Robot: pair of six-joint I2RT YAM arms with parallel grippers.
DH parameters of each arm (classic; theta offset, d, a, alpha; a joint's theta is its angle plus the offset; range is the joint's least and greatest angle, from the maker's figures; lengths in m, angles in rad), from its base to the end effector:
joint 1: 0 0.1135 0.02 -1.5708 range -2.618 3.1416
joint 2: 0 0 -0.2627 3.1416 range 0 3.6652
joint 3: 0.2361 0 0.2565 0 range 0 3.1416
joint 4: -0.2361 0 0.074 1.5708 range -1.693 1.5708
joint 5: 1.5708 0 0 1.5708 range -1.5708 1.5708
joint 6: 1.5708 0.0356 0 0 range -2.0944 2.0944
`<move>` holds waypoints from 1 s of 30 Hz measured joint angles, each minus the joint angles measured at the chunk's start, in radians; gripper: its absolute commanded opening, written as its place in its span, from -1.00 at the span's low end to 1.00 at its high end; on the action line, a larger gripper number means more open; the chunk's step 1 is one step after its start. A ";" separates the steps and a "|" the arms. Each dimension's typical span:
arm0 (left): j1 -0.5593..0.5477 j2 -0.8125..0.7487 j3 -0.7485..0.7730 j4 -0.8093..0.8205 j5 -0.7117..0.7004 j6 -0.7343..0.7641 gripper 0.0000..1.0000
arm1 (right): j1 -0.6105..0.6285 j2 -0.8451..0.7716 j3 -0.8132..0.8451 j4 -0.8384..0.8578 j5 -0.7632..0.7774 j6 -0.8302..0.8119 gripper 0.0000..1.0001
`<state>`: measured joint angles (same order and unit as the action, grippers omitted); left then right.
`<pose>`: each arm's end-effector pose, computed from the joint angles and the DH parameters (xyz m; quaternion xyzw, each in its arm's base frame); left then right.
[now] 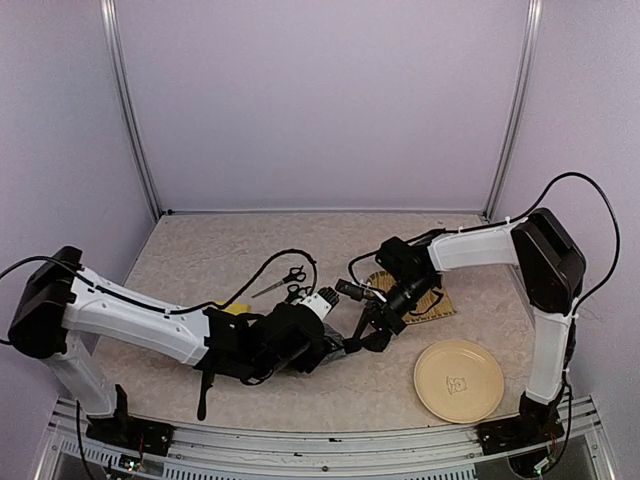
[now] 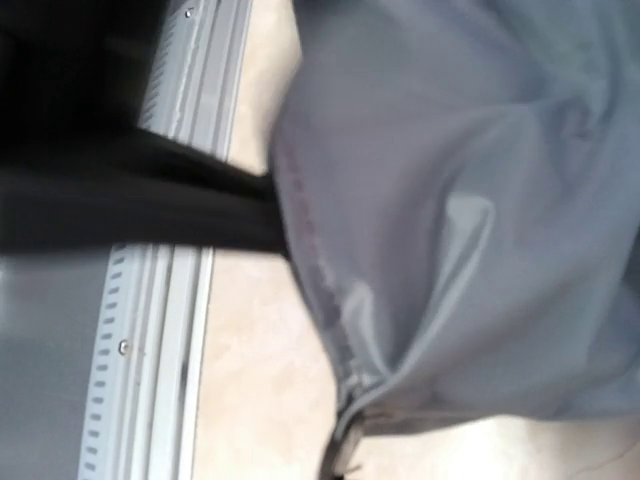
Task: Sort the hair-cutting tools
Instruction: Adjust the electric hair clipper in the kit bag.
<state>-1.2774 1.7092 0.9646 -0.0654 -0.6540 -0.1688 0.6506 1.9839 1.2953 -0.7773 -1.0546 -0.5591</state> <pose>0.1222 -0.3295 0.1747 0.3614 0.8104 -0.0091 0.4610 0.2723 0.2461 0.1509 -0.5124 0.6949 0.5041 0.0223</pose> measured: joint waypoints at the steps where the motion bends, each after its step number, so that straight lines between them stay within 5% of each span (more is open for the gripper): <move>1: -0.006 -0.045 0.000 -0.020 0.007 -0.016 0.59 | -0.003 0.000 0.000 0.000 0.000 0.003 -0.99; 9: -0.004 -0.321 -0.088 -0.171 0.105 -0.304 0.58 | -0.012 0.000 0.000 0.011 0.002 0.030 -0.98; 15: 0.009 -0.543 -0.293 -0.266 0.206 -0.546 0.54 | -0.013 0.000 0.000 0.020 0.002 0.035 -0.97; 22: 0.076 -0.665 -0.414 -0.246 0.317 -0.640 0.43 | -0.013 0.000 0.000 0.024 0.005 0.035 -0.95; 26: 0.093 -0.647 -0.454 -0.223 0.378 -0.647 0.15 | -0.013 0.000 0.000 0.026 0.005 0.035 -0.95; 30: 0.096 -0.613 -0.455 -0.206 0.403 -0.644 -0.37 | -0.013 0.000 0.000 0.027 0.005 0.036 -0.97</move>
<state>-1.1816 1.0966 0.5098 -0.2718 -0.2508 -0.8124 0.6380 1.9839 1.2949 -0.7502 -1.0492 -0.5232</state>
